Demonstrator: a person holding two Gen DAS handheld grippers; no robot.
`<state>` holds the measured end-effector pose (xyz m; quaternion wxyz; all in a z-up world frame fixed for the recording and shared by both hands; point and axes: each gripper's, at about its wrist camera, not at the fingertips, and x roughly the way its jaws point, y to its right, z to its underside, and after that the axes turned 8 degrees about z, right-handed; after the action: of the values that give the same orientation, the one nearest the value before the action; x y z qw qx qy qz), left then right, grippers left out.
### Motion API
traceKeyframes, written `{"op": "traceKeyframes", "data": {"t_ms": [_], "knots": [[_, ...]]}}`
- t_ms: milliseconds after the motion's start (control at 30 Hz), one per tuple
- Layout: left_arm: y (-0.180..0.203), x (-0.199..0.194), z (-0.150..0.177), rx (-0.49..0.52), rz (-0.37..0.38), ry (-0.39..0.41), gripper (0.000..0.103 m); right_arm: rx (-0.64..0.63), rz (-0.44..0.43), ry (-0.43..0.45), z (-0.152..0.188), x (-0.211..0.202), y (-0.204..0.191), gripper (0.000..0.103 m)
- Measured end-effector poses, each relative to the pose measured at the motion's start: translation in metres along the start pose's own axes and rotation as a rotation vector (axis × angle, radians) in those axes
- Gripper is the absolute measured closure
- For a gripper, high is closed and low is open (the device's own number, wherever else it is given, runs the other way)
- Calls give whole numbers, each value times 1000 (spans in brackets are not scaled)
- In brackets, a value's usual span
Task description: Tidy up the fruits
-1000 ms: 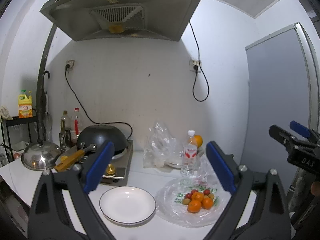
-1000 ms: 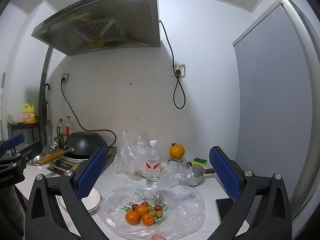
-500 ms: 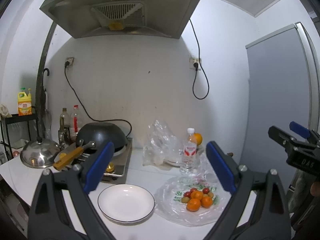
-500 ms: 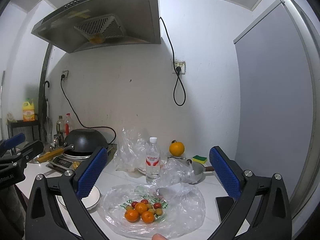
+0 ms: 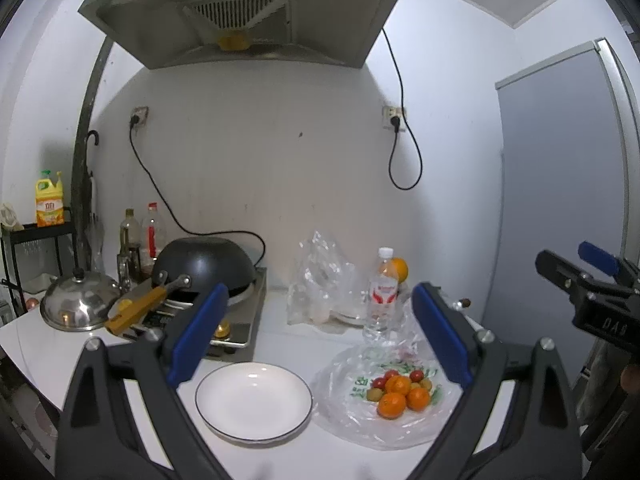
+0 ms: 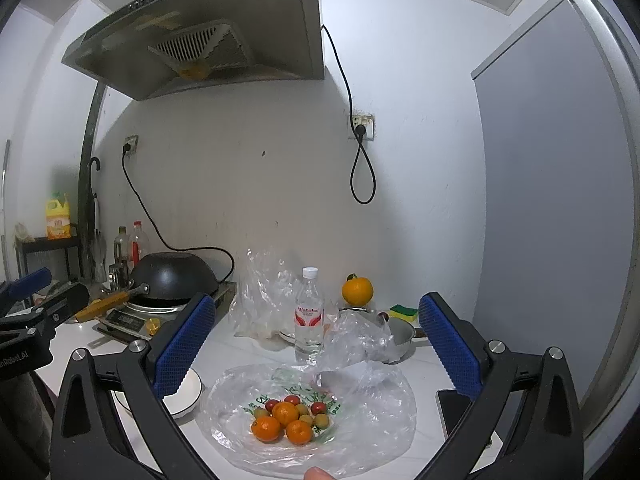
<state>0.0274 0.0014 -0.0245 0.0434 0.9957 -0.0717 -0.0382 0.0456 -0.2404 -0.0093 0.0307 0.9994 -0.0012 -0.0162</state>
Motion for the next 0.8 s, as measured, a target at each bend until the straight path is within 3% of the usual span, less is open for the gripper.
{"op": "traceKeyframes", "data": {"t_ms": [367,633,800], "knots": [[0,41,16,18,-14,-77,9,-5,-3,-59,15,38,6,0],[15,91,44,65,7,-208,9,-21,-32,-182,52,82,28,1],[32,123,65,94,37,-287,9,-31,-59,-257,77,108,39,13]]}}
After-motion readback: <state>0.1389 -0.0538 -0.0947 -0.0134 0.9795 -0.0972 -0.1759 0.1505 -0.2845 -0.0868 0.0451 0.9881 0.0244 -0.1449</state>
